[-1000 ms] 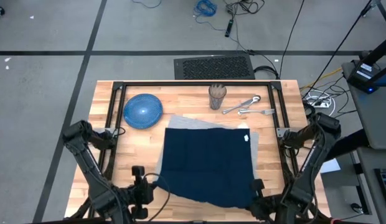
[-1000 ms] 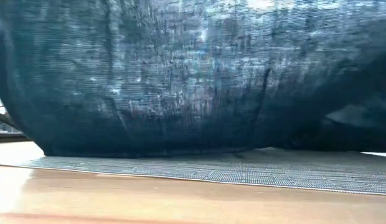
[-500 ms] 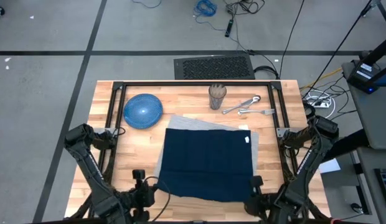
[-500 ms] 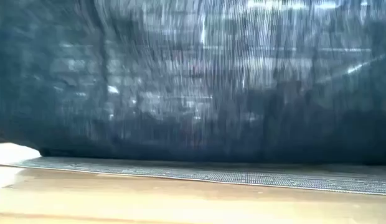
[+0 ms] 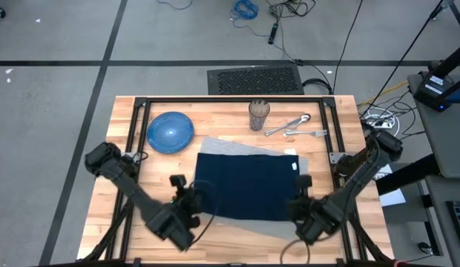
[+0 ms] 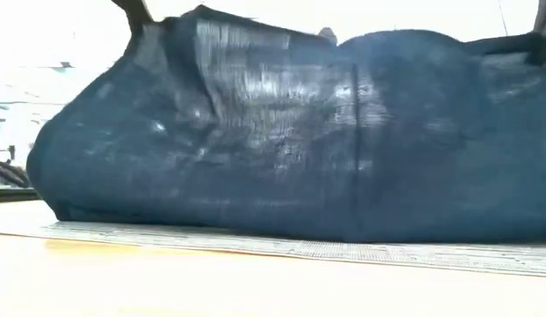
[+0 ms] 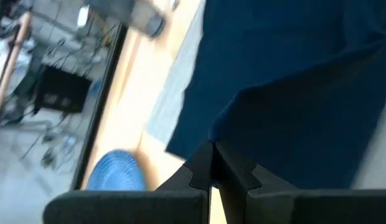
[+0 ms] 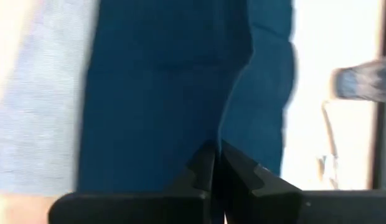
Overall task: Set table place
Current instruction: Fold the blue napkin
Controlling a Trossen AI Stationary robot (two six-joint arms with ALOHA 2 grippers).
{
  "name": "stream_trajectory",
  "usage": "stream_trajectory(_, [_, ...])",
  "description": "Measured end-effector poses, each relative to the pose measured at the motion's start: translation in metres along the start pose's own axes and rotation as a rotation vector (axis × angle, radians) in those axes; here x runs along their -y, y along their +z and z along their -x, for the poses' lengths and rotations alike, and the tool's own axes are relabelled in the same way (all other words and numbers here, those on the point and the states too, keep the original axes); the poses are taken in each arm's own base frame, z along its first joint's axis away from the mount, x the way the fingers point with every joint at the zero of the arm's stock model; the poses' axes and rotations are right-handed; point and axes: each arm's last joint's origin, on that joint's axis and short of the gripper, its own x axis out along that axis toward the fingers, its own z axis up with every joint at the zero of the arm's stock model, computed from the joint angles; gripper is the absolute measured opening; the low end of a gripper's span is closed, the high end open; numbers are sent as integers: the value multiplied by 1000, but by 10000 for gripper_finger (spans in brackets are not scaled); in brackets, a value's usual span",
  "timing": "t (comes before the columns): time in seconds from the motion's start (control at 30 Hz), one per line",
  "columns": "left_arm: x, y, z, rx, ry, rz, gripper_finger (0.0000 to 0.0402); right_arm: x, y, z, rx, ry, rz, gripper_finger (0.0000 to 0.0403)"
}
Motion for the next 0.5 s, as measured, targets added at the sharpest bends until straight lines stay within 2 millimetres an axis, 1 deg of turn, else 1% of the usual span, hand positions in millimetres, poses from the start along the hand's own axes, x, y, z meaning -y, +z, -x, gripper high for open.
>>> stream_trajectory(0.13, [-7, -4, -30, -91, 57, -17, 0, 20, 7, -7, -39, -36, -2, 0])
stream_trajectory(0.27, [-11, -9, -53, -143, 101, -25, 0, 36, 12, -18, -84, -61, -3, 0])
stream_trajectory(0.37, [-12, -10, -66, -148, 117, -34, 0, 46, 10, -33, -142, -87, 2, 0])
stream_trajectory(0.5, [-17, -10, -81, -161, 143, -49, 0, 53, 0, -58, -215, -110, 7, 0])
